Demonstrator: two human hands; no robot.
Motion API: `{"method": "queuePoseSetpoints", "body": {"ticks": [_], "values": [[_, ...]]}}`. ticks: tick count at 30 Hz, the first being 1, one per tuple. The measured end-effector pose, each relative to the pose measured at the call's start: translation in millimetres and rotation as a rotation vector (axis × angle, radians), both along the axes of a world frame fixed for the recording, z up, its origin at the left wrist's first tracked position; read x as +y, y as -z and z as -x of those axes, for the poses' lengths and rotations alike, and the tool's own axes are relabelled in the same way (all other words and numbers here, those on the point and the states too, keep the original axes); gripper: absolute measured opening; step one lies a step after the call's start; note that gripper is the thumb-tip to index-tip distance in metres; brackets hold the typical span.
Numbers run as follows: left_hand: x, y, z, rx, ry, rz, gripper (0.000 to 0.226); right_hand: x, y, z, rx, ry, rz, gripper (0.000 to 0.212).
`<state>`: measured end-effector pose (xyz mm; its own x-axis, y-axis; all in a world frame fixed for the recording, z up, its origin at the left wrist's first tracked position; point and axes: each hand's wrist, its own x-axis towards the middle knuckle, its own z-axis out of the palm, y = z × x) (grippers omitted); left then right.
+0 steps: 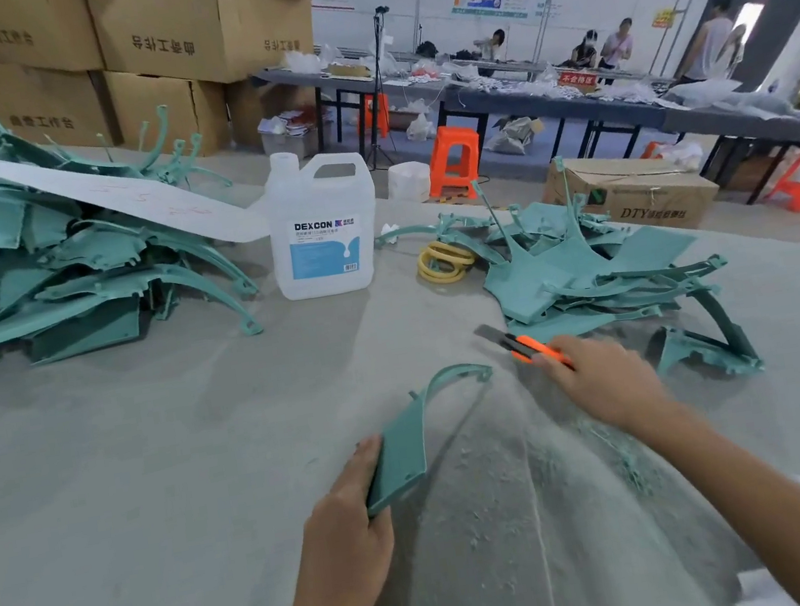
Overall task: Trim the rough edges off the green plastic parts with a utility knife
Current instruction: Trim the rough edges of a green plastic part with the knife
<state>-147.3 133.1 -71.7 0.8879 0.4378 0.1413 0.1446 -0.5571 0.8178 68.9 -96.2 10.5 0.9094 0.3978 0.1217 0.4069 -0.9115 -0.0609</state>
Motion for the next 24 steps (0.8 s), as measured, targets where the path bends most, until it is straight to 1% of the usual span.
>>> {"method": "queuePoseSetpoints", "body": {"ticks": [1, 2, 3, 4, 5, 6, 7, 9, 10, 12, 14, 15, 17, 18, 19, 20, 21, 22, 24], "values": [[0, 2, 0, 0.001, -0.008, -0.001, 0.065, 6, 4, 16, 0.039, -0.065, -0.145, 0.035], [1, 2, -1, 0.003, -0.013, 0.002, 0.066, 13, 8, 34, 0.100, -0.150, -0.249, 0.036], [1, 3, -1, 0.006, -0.015, 0.010, 0.066, 19, 16, 49, 0.170, -0.234, -0.301, 0.038], [0, 2, -1, 0.011, -0.014, 0.014, 0.067, 24, 22, 60, 0.228, -0.288, -0.311, 0.041], [0, 2, -2, 0.017, -0.011, 0.007, 0.067, 26, 27, 60, 0.243, -0.297, -0.296, 0.043], [0, 2, -2, 0.022, -0.006, -0.009, 0.066, 25, 28, 53, 0.210, -0.261, -0.252, 0.044], [-1, 2, -3, 0.023, -0.006, -0.021, 0.066, 20, 28, 39, 0.149, -0.187, -0.167, 0.044], [-3, 1, 0, 0.028, -0.001, -0.017, 0.067, 2, 28, 12, 0.105, 0.037, 0.007, 0.044], [-2, 0, 1, 0.031, 0.005, -0.008, 0.067, -7, 29, 1, 0.117, 0.117, 0.051, 0.045], [0, -3, 2, 0.043, 0.006, 0.013, 0.066, -21, 38, -7, 0.126, 0.165, 0.056, 0.045], [3, -9, 2, 0.055, -0.012, 0.049, 0.063, -23, 42, -4, 0.067, 0.153, -0.008, 0.041], [5, -14, 1, 0.066, -0.020, 0.085, 0.057, -22, 44, 0, 0.052, 0.151, -0.065, 0.041], [12, -24, 2, 0.075, -0.047, 0.161, 0.028, -20, 47, 10, 0.068, 0.140, -0.223, 0.042], [17, -30, 4, 0.076, -0.057, 0.188, 0.017, -19, 48, 16, 0.089, 0.126, -0.327, 0.040], [22, -35, 7, 0.073, -0.065, 0.230, 0.015, -18, 48, 22, 0.116, 0.119, -0.446, 0.037], [27, -39, 10, 0.064, -0.070, 0.287, 0.020, -17, 48, 29, 0.145, 0.117, -0.565, 0.032], [31, -43, 13, 0.056, -0.085, 0.343, 0.031, -16, 48, 36, 0.170, 0.118, -0.660, 0.028], [34, -45, 16, 0.055, -0.103, 0.395, 0.047, -14, 47, 43, 0.178, 0.115, -0.720, 0.026], [38, -45, 19, 0.055, -0.126, 0.487, 0.075, -12, 47, 57, 0.150, 0.101, -0.772, 0.032]]}}
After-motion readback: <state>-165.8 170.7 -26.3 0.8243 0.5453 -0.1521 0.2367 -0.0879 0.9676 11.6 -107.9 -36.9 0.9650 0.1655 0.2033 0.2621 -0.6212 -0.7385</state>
